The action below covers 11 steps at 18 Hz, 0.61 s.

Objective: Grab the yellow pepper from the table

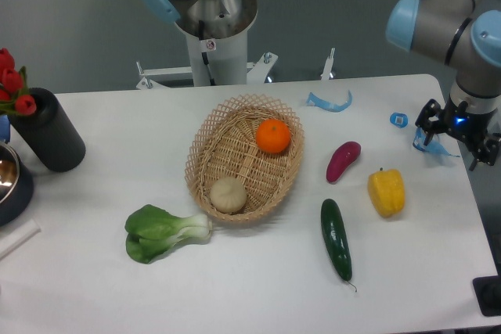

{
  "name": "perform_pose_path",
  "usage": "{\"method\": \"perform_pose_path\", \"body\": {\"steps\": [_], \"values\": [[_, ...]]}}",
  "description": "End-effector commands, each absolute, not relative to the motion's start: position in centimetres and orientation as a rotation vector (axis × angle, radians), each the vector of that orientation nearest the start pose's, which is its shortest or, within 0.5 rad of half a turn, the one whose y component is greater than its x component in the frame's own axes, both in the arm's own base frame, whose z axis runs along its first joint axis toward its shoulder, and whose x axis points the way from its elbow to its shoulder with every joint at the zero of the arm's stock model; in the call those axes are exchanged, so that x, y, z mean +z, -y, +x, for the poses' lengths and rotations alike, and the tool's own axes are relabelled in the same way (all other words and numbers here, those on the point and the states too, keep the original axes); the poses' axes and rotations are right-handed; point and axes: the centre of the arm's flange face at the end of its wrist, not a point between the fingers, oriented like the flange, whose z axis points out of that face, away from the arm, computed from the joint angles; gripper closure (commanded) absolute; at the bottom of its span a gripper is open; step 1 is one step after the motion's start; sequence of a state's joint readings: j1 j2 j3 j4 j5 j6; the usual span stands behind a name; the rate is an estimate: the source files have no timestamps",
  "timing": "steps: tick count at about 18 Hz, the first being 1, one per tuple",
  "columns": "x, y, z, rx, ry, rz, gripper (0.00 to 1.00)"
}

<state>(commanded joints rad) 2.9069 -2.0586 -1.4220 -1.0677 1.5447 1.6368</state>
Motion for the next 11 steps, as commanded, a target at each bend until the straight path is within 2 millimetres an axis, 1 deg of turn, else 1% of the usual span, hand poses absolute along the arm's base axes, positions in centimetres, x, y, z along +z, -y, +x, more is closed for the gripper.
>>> {"method": "perform_pose_path", "body": {"steps": [6, 8, 10, 11], "values": [[32.0, -29.1, -63.1, 0.233, -0.466, -3.057, 0.00], [31.7, -28.7, -63.0, 0.212, -0.454, -3.048, 0.00], [30.7, -28.2, -62.7, 0.187, -0.426, -3.036, 0.00], [30.9, -28.2, -62.6, 0.191, -0.405, -3.039, 0.00]]}}
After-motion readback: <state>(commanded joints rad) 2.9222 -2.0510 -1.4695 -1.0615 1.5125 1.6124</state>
